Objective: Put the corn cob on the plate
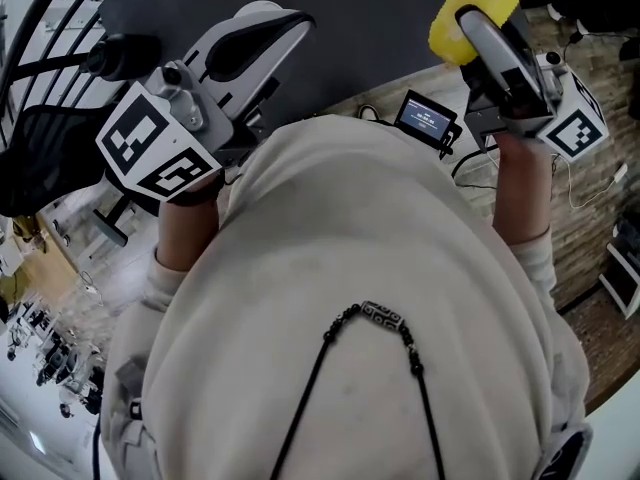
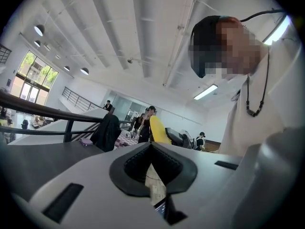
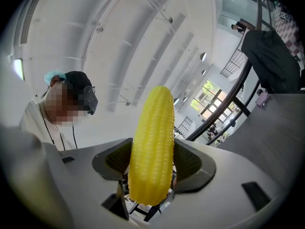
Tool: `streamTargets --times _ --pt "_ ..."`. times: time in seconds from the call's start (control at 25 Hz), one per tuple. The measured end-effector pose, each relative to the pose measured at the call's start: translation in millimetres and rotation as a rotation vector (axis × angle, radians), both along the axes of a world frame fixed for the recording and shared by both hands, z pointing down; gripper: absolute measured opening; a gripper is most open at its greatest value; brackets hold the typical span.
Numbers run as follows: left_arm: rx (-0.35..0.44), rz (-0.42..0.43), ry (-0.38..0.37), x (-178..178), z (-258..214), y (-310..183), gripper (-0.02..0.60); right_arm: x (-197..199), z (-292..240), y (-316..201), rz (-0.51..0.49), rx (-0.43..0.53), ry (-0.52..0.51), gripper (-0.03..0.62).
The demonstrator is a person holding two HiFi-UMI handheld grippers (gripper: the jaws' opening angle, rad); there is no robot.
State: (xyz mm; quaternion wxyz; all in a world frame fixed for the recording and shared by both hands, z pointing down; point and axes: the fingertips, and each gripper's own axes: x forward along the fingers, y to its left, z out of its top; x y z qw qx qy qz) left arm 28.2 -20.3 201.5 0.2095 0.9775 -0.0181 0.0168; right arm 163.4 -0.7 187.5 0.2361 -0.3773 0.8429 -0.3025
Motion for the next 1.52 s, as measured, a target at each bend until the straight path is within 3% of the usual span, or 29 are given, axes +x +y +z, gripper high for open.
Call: streamTargets --times 0.24,0.56,0.64,0.72,0.8,1.12,1.52 --pt "-0.021 0.055 0.023 0.9 1.4 5.9 0.002 -7.6 -5.7 -5.6 0.001 -0.035 0.046 0.272" --pt "-0.062 0.062 -0.002 2.8 14.9 1.1 0.002 -7.5 0.7 -16.4 -0.02 -0.1 0.104 0.272" --pt "-0.09 0.136 -0.012 9.8 18.9 -1.9 0.002 1.1 4.0 -10.4 0.055 -0.13 0.097 0.272" --pt "-0.104 0.281 -0.001 22.4 22.3 -5.1 0.002 13.3 0.7 6.5 0.208 -0.139 0.099 0.272" --pt "-0.102 0.322 0.007 27.8 24.5 -11.0 0.002 19.5 -2.0 8.9 0.258 -0.132 0.102 0.272" --pt "-0.053 0.189 0.006 -0.2 3.6 -17.0 0.002 -6.3 -18.1 -7.8 0.134 -0.095 0.132 0.272" --pt "-0.075 0.152 0.002 3.4 8.4 1.9 0.002 -9.0 -7.8 -11.6 0.062 -0.114 0.133 0.272"
